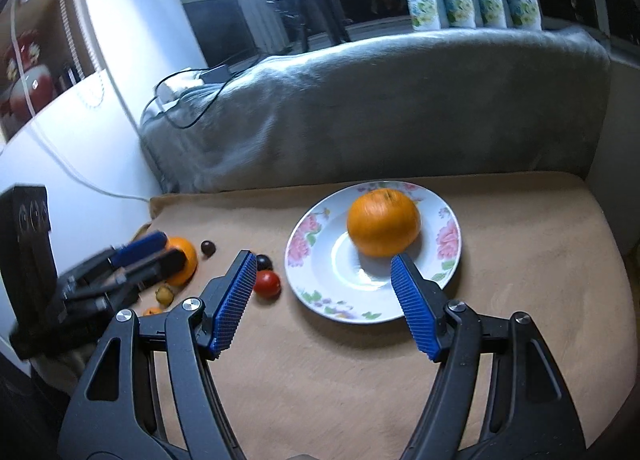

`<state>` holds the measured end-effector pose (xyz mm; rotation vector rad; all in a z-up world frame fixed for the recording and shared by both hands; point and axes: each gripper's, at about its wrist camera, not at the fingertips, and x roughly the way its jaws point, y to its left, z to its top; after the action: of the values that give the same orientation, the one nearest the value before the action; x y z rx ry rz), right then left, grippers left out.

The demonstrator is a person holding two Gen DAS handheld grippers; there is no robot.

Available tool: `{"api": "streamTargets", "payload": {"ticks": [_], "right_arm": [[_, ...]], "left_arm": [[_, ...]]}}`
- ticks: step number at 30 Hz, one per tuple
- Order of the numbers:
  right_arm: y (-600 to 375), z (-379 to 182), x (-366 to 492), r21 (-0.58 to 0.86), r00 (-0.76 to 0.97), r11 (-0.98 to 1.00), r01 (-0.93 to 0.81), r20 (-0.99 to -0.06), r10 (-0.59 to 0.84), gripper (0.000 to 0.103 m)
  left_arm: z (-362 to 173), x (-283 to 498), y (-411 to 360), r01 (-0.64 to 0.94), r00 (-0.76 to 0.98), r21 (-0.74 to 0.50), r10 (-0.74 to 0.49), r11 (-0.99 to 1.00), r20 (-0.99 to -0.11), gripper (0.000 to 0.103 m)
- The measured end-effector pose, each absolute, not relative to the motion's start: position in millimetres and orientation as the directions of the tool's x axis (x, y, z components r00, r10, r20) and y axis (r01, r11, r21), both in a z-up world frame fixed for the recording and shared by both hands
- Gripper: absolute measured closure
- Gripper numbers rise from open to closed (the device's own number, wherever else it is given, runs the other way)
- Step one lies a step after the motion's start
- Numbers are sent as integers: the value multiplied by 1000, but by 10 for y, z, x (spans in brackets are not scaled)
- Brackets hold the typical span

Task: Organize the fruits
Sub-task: 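Move the right gripper toward the red cherry tomato while the left approaches a brown fruit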

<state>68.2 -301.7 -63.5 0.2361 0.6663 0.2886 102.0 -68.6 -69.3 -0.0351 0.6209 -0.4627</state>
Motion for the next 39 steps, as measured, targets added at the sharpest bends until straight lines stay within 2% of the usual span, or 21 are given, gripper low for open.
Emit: {"api": "streamTargets", "payload": {"ticks": [5, 11, 13, 15, 18, 22, 24, 39], "right_arm": [[-2845, -656, 573, 287, 747, 927, -242, -555, 367, 31], [-2696, -691, 576, 282, 716, 921, -267, -582, 386, 31], [-2654, -694, 579, 277, 706, 920, -276, -591, 389, 31], [-2596, -706, 578, 264, 694, 920, -289, -604, 392, 31], [-2513, -747, 574, 261, 668, 913, -313, -623, 407, 41], [-2342, -844, 568, 258, 623, 896, -362, -648, 438, 48], [-2240, -888, 577, 253, 602, 886, -388, -659, 452, 53], [-1884, -1096, 791, 230, 529, 861, -453, -709, 467, 62]], "left_arm": [[-715, 925, -300, 343, 743, -144, -362, 928, -562, 37], [-794, 860, 124, 261, 746, -162, -305, 952, -592, 38], [-813, 813, 220, 246, 745, -166, -296, 955, -598, 44], [-833, 758, 288, 241, 742, -169, -294, 956, -603, 46], [-863, 677, 358, 241, 737, -164, -290, 957, -610, 53], [-922, 620, 387, 253, 717, -164, -299, 953, -629, 62], [-944, 604, 419, 254, 711, -171, -304, 952, -634, 62], [-1146, 547, 490, 226, 679, -196, -299, 954, -670, 67]]}}
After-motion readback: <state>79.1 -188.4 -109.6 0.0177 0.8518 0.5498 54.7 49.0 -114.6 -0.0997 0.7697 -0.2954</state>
